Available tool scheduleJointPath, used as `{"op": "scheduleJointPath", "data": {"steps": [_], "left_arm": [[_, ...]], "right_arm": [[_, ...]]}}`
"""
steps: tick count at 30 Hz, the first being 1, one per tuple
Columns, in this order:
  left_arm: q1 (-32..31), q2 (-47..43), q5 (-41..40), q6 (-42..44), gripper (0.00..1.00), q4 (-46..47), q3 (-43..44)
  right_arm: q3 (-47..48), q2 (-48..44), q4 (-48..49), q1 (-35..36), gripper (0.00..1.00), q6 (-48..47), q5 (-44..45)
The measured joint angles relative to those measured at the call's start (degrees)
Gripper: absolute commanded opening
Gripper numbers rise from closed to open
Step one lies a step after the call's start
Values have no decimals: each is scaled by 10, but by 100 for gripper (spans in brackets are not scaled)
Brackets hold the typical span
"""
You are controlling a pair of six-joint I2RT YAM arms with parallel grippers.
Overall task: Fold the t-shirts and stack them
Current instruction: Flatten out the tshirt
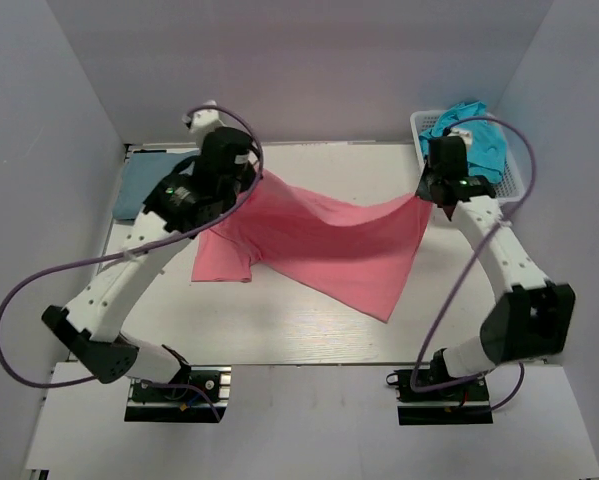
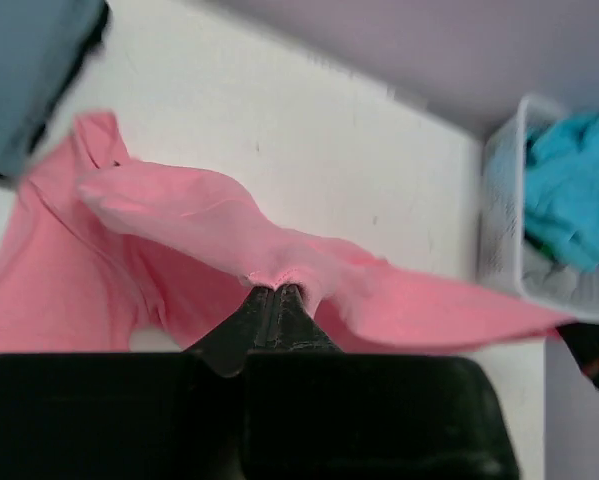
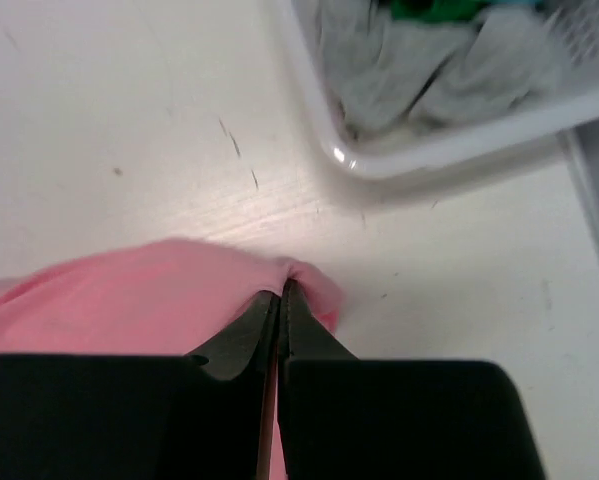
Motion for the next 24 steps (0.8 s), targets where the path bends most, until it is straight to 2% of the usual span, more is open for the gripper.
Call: {"op": "scheduleJointPath", "data": {"steps": [3,7,13,17,24], "left_arm": [[0,-15,-63,16,0,-15,78],[0,-51,-127,47,0,-22,125],[-1,-129,-149,115,0,7,156],[-3,-196,-101,163,0,51,170],[-5,-272,41,201,0,79,248]], "right_arm": [[33,-75,-7,-3,0,-40,9],[63,-170,-11,-6,0,-97,17],[123,-254,-22,-8,0,-170,19],[165,-299,-34,-8,0,-205,9],[223,-379,-68,-7,0,-233,-36]]}}
